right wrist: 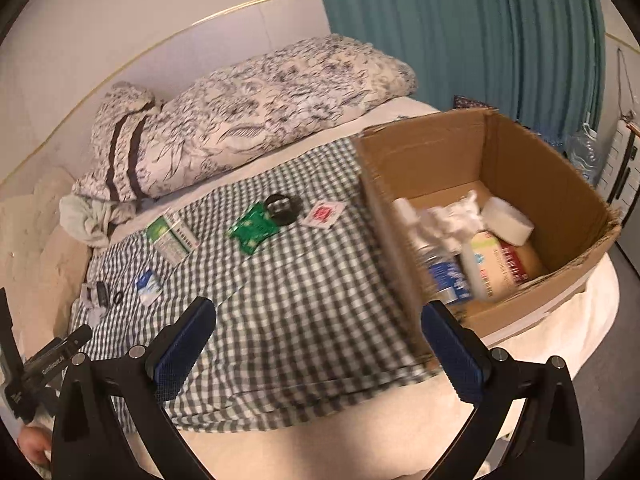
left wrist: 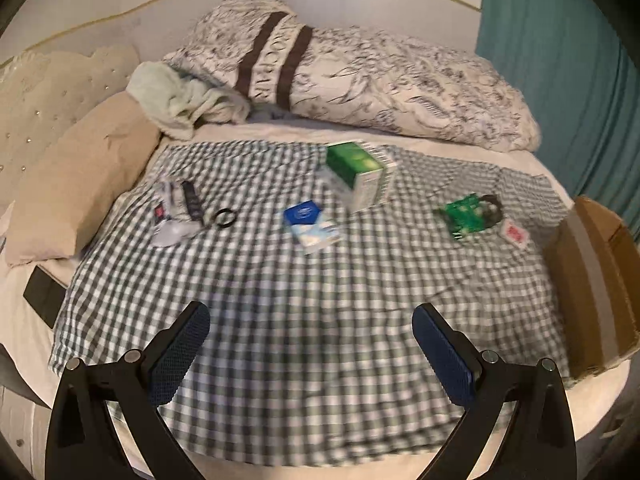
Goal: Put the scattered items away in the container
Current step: 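Withdraw both tools from the box back over the bed, then grasp the blue Vinda tissue pack with the left tool while the right tool grasps the green packet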
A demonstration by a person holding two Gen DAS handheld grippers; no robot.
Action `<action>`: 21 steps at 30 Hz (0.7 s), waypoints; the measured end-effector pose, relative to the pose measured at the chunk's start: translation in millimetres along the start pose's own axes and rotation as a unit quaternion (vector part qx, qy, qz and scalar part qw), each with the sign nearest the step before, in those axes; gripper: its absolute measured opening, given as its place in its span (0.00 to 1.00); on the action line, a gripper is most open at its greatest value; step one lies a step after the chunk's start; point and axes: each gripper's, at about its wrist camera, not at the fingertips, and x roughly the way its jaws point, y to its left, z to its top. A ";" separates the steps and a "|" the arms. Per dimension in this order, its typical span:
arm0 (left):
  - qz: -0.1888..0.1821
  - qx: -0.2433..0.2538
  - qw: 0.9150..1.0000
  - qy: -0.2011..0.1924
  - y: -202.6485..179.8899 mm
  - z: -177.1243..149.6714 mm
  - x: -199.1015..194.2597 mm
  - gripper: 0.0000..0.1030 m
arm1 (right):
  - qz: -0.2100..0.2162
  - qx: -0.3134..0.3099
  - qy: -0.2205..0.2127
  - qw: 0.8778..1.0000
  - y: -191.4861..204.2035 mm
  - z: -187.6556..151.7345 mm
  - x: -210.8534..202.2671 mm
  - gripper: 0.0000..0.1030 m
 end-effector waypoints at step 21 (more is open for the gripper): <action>-0.042 -0.013 0.998 0.053 3.6 35.6 174.4 1.00 | 0.016 -0.123 0.042 0.991 82.4 -8.4 156.8 1.00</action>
